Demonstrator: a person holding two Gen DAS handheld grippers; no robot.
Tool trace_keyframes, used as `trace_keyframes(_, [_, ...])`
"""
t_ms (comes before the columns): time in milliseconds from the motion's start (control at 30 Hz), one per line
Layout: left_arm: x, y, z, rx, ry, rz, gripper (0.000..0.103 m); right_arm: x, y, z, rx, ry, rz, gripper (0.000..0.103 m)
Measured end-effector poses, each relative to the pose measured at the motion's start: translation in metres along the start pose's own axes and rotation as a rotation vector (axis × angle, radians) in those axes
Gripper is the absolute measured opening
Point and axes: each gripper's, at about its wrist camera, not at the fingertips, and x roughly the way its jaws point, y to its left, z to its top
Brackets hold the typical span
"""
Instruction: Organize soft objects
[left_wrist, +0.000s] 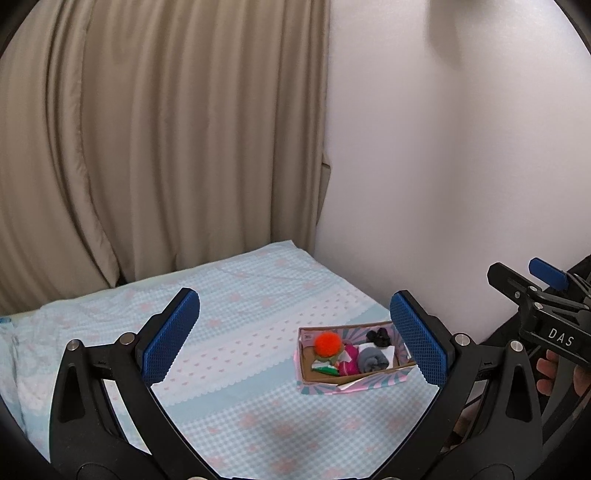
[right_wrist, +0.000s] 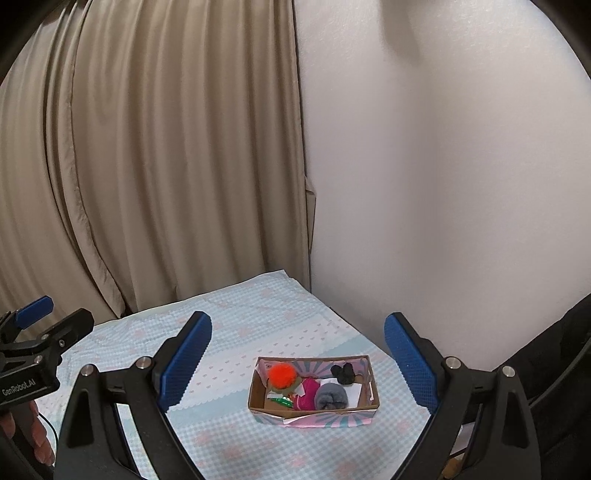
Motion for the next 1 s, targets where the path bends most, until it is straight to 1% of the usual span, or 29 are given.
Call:
trace_keyframes(233, [0.0013,-0.0046,-0.001,0.016,-0.004,0.008,0.103,0.0015,-0.0034,-0.0012,0.005,0.0,0.002,0.093])
trace_keyframes(467, [0.0012,-0.0048,-0.0002,0.018,-0.002,0.008,0.103,0.0003,0.0012,-0.003,0.006,-0.001,0.001,0.093])
trace_keyframes(1000, [-0.002,-0.0034,-0.0013,0.003,-0.019,0.012,0.103,0.0033,0.0039,-0.0013,0.008,0.0,0.008,0.093])
